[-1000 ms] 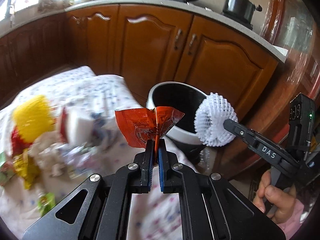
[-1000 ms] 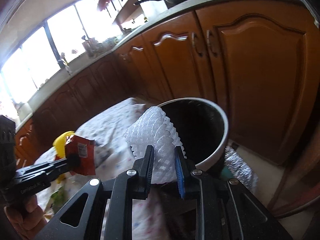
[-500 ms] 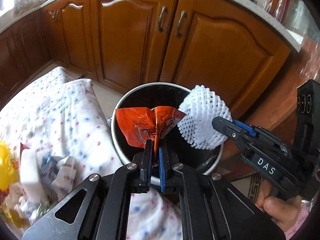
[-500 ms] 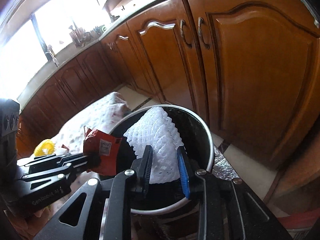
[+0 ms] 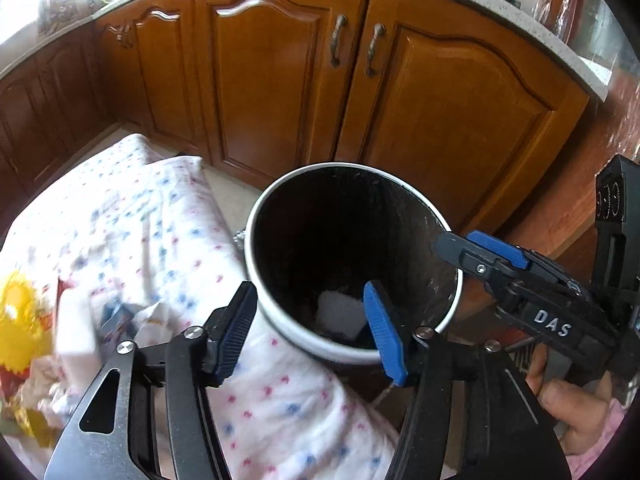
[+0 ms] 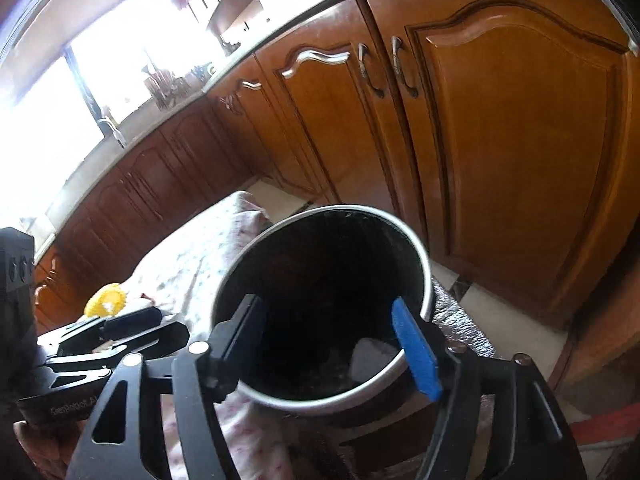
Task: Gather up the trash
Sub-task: 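Carry both items to the bin and open both tools to drop them in, then grasp crumpled foil with the left tool while the right tool grasps crumpled paper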
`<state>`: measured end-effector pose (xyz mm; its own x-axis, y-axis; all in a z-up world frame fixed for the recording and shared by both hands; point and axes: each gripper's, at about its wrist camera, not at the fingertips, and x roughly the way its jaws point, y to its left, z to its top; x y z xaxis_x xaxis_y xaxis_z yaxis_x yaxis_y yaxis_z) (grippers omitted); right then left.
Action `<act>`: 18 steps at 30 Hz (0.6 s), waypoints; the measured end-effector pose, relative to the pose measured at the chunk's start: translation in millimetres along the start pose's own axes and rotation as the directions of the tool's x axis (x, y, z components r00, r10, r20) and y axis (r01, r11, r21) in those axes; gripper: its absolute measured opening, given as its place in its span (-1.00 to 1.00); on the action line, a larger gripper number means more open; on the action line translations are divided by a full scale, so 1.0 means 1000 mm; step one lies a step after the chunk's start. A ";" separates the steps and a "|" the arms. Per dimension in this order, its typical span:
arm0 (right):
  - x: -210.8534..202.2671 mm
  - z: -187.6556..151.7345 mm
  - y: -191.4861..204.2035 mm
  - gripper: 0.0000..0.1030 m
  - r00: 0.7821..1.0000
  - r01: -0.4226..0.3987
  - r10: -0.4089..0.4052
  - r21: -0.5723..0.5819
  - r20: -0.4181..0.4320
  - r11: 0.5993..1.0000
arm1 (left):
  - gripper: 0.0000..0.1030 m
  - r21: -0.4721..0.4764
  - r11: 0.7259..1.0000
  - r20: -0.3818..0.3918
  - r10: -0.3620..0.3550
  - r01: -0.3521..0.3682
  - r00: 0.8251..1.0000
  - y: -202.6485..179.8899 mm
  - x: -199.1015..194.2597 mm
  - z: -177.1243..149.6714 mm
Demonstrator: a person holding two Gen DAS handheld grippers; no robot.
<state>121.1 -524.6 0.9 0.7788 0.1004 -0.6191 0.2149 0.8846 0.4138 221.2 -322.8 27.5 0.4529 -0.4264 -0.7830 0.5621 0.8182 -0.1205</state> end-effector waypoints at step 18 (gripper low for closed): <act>-0.009 -0.068 0.076 0.63 0.990 -0.135 0.133 -0.040 -0.047 0.990 | 0.22 -0.229 0.968 0.071 0.123 -0.104 0.990 0.092 -0.077 -0.106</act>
<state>90.7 -427.3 -7.2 0.7720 0.2386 -0.5891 0.0842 0.8803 0.4669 164.9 -174.1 11.6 0.5666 -0.3484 -0.7467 0.3382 0.9247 -0.1748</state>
